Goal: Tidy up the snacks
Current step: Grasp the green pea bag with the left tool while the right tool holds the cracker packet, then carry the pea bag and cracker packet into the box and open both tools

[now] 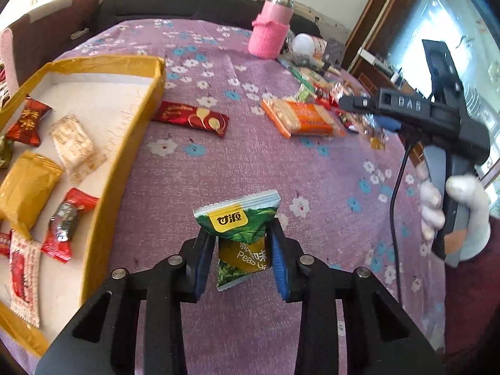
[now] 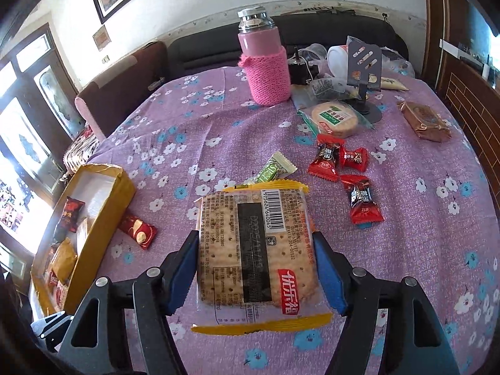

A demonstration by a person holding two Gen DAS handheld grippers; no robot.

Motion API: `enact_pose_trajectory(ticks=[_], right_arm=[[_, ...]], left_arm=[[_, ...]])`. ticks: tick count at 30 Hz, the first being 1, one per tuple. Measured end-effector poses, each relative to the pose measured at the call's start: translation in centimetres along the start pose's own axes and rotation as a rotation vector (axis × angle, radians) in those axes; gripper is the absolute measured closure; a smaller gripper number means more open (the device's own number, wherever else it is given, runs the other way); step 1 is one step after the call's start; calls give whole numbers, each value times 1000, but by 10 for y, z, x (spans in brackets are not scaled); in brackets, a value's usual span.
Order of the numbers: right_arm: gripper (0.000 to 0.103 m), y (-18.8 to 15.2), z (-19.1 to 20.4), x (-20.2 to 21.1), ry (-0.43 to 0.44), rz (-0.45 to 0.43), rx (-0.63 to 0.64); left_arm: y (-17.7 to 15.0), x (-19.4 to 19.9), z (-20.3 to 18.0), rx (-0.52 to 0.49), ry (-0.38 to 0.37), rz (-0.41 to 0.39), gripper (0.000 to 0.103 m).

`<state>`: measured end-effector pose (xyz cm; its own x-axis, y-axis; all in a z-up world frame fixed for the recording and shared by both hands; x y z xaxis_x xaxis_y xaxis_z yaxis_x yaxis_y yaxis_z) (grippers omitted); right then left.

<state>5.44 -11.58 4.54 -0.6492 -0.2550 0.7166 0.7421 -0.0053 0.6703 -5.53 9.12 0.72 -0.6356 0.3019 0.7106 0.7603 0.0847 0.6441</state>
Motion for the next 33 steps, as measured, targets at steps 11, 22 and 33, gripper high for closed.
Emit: enact_pose_trajectory(ticks=[11,22,33], right_arm=[[32,-2,64,39,95,-41,44],[33,-10,180,28,213,12,144],[33,-19,290,-44,239,125,268]], left_arm=[[8,88,61,191,-27,-160,71],[-15,121,164,426,55,-227,71],[2,104,212,406,140,-184,71]])
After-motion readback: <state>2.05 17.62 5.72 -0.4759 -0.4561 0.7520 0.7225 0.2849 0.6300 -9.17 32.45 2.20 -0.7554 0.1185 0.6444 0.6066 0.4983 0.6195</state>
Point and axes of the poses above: each gripper's, at about its wrist camera, not at the fingertips, and x roughly against the way its jaws point, z to its left, y to its top, the point moved 4 cm from there along -x, roughly the way its jaws point, and after that the axes turned 6 degrees about -z, right-handed, at the moved point
